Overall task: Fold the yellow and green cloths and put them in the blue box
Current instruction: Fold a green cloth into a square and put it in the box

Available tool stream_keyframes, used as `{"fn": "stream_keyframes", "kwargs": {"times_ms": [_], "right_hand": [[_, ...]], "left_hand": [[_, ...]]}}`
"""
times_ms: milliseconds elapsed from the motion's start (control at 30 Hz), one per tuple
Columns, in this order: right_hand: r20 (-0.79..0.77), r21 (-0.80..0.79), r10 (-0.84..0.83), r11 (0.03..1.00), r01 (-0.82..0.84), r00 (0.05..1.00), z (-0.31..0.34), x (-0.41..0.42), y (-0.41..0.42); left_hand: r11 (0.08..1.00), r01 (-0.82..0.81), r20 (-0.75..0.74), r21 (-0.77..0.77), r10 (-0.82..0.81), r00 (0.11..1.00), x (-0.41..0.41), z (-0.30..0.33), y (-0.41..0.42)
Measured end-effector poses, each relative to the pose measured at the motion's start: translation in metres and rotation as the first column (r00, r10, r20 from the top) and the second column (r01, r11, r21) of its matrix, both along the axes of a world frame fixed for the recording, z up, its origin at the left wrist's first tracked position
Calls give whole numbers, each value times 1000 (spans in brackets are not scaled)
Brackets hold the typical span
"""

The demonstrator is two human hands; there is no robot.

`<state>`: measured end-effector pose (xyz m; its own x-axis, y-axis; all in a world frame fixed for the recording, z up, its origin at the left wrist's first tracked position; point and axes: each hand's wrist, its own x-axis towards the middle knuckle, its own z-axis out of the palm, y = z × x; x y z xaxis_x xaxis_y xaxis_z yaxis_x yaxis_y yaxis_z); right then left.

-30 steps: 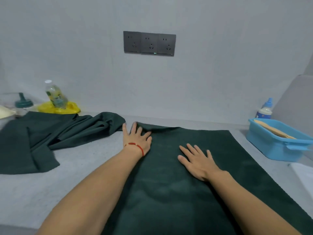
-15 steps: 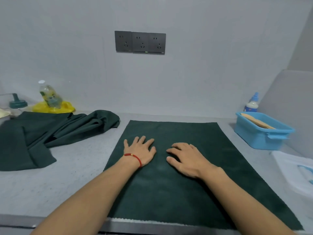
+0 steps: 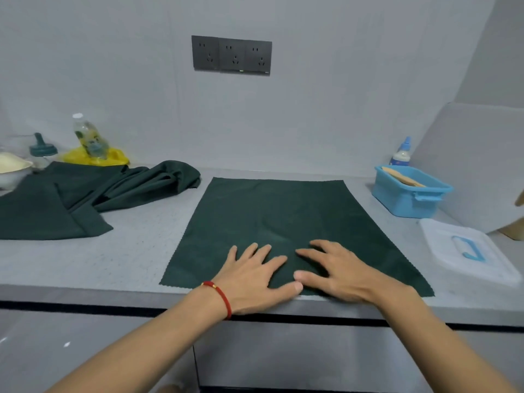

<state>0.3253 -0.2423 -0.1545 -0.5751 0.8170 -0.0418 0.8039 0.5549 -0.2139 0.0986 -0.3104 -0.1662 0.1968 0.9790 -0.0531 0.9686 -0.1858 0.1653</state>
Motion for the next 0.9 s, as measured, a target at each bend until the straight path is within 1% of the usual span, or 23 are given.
{"fn": "stream_keyframes", "kwargs": {"times_ms": [67,133,200,267,333,367,400,467,533,600,633,700,767,800,833,900], "right_hand": [[2,-33,73,997,-73,997,-6,15,-20],[29,-9,132,991,-132,991,-11,24,-34],[9,3,145,989,-145,989,-11,36,-43],[-71,6,101,995,-101,992,-4,53,-48],[-131,61,42,998,-35,990,6,73,-50],[-155,95,3,995,12,988,10,82,-48],[-169,128,-46,989,68,985,13,90,-45],[-160,190,-167,962,197,973,16,102,-34],[-209,212,-292,918,335,933,15,108,-15],[-282,213,-360,880,424,889,14,111,4],[-307,208,-382,867,453,872,14,110,11],[-352,186,-411,850,493,841,12,103,32],[-378,177,-430,836,520,820,13,94,58],[-397,175,-436,828,533,808,14,90,67],[-410,174,-446,818,548,795,16,86,81],[-432,156,-480,794,588,764,17,79,105]], "left_hand": [[1000,18,-116,-5,-19,993,-1,1,-11],[998,56,-252,21,-49,967,-1,1,-18],[991,107,-314,82,-76,946,0,2,-25],[979,139,-265,149,-96,960,-5,8,-28],[982,125,-125,145,-107,986,-18,20,-29],[986,93,-81,139,-83,993,-27,26,-29],[990,49,-80,133,-39,996,-38,32,-28],[990,-45,-138,130,63,988,-61,42,-23],[980,-147,-164,133,168,972,-88,48,-13],[960,-242,-107,142,258,960,-115,53,1],[950,-278,-51,143,288,956,-126,55,8],[931,-337,127,139,321,939,-142,57,30],[902,-416,323,112,363,874,-151,54,56],[884,-460,393,89,393,831,-153,52,66],[862,-502,443,63,427,788,-155,49,81],[824,-566,498,20,482,720,-156,41,104]]}}
